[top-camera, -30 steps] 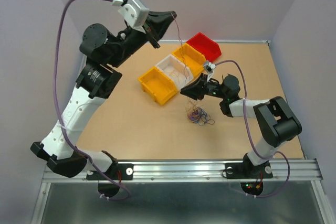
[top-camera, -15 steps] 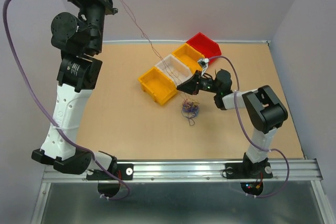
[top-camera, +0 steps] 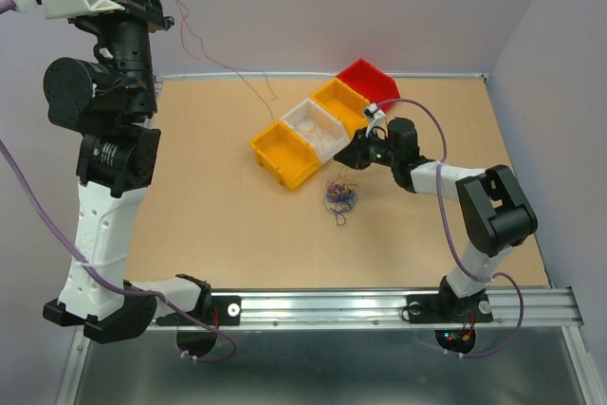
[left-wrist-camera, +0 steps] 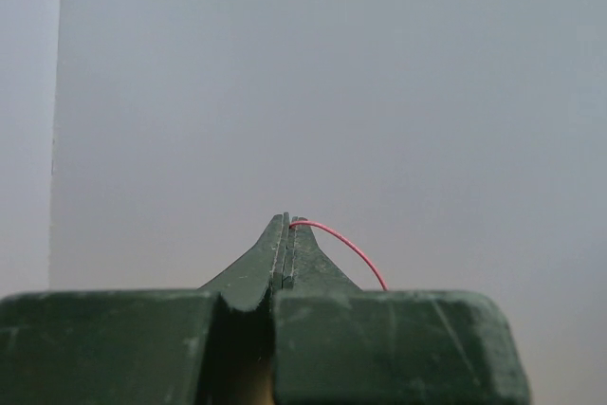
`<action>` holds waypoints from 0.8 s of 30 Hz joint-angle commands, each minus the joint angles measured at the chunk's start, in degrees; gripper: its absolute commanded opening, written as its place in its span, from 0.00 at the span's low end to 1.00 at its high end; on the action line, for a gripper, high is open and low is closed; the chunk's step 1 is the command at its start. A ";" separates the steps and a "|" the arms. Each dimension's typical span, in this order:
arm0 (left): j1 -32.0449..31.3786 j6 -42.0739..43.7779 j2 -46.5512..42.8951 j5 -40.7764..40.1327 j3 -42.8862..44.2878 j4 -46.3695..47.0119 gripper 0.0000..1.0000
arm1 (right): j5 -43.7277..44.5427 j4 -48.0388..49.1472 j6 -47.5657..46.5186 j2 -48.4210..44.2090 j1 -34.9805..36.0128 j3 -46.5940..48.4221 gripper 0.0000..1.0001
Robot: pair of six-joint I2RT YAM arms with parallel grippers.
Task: Untangle the cables
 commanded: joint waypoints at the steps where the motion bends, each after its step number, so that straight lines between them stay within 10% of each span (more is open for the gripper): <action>1: 0.31 -0.79 -1.35 -0.02 1.75 3.55 0.00 | 13.97 -13.98 -8.81 -5.57 0.45 1.43 0.15; 8: 0.31 -0.97 -2.84 1.73 -0.96 3.29 0.00 | 24.19 -16.53 -8.64 -11.21 0.36 -2.00 0.01; 11: 0.22 -1.32 -2.75 2.53 -1.76 3.64 0.00 | 15.72 -16.18 -11.52 -14.02 0.36 -3.32 0.64; 13: 0.22 -1.49 -2.75 2.53 -1.94 4.42 0.00 | 8.33 -14.35 -13.02 -14.72 0.36 -4.55 0.81; 18: 0.31 -1.93 -2.49 3.76 -2.64 4.87 0.00 | 7.84 -17.75 -15.14 -12.45 2.20 -2.45 0.87; 24: 0.31 -1.93 -2.23 6.31 -4.13 5.48 0.00 | 27.08 -30.06 -15.84 -5.07 9.14 3.09 0.85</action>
